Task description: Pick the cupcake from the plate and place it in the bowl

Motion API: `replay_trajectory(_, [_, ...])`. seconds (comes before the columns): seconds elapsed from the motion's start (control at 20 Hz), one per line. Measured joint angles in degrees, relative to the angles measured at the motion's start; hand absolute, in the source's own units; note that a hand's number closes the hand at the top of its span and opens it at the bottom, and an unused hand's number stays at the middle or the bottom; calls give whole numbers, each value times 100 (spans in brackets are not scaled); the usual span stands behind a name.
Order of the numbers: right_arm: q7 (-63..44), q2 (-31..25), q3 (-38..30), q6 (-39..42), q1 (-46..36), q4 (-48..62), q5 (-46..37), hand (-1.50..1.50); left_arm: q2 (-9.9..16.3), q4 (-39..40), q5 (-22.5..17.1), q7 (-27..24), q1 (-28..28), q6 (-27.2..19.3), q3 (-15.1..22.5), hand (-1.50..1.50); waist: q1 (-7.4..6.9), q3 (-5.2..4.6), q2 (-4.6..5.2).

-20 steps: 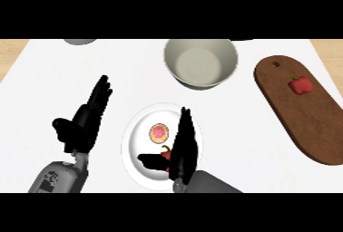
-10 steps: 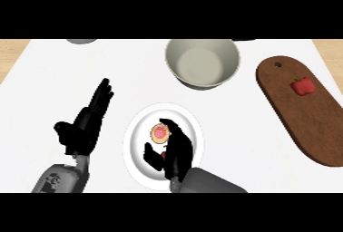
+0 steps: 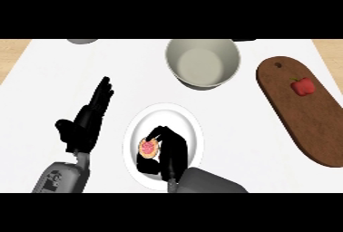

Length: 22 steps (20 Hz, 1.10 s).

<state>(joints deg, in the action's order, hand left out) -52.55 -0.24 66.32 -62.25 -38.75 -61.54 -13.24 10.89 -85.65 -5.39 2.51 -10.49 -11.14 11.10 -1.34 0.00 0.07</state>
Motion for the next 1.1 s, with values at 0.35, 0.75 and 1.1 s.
replay_trajectory(0.35, [492, 25, -277, 386, -1165, -183, 792, 150, -104, -105, 74, 140, -64, 35, 108, 0, -197, 5, 54])
replay_trajectory(0.75, [1303, -6, -341, 304, -2404, -35, 875, 150, -83, -133, 109, 170, -153, 67, 22, 0, -231, -3, 40])
replay_trajectory(1.1, [435, -36, -385, 600, -3809, 332, 283, 150, -15, -219, 105, 181, -66, 26, -218, 0, -57, -9, -35])
